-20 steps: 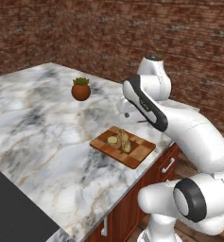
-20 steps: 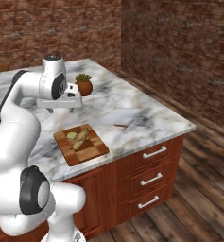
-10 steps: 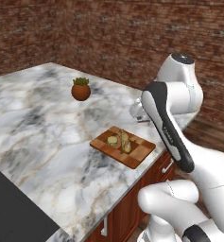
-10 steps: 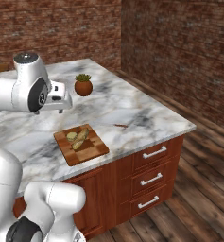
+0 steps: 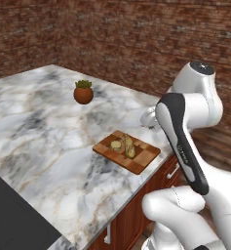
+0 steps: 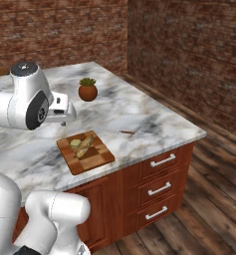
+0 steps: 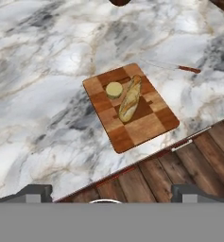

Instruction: Retrieve the sausage and cheese from the fridge and place them on the cutting board on the counter.

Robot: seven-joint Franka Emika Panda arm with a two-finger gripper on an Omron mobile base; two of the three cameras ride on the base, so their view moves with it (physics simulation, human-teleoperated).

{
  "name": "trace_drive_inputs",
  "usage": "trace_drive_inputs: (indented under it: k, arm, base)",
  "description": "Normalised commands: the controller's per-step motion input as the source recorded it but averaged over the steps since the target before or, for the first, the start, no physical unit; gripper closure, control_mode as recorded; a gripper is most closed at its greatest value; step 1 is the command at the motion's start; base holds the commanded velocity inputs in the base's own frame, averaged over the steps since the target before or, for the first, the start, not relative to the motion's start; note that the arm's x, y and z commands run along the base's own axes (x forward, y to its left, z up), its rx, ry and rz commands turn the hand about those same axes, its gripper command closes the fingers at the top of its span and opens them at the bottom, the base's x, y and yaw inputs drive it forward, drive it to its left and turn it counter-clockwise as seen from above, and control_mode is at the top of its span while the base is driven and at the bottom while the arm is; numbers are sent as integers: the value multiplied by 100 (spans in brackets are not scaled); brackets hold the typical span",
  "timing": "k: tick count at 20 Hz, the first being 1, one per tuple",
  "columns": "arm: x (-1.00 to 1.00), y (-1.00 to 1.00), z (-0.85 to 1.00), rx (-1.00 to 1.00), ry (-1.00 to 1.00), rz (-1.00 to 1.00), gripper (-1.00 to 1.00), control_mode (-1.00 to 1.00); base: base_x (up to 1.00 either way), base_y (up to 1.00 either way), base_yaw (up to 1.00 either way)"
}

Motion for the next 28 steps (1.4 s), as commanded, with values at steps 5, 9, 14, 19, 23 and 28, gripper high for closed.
trace_drive_inputs:
  k: [5,9,14,19,23,28]
  arm:
    - [-47,-35,21,0,-2,0,-100,-100]
    - [-63,-16,18,0,-8,0,-100,-100]
    - [-48,-3,20,0,-6,0,-100,-100]
    - [-22,-2,9,0,-1,0,-100,100]
    - [0,0,0,0,0,0,-100,100]
    - [0,0,0,0,0,0,-100,100]
  base:
    - [0,0,0]
    - [0,0,0]
    - [0,0,0]
    - [-1,0,0]
    - [-42,0,0]
    - [-100,-2,1]
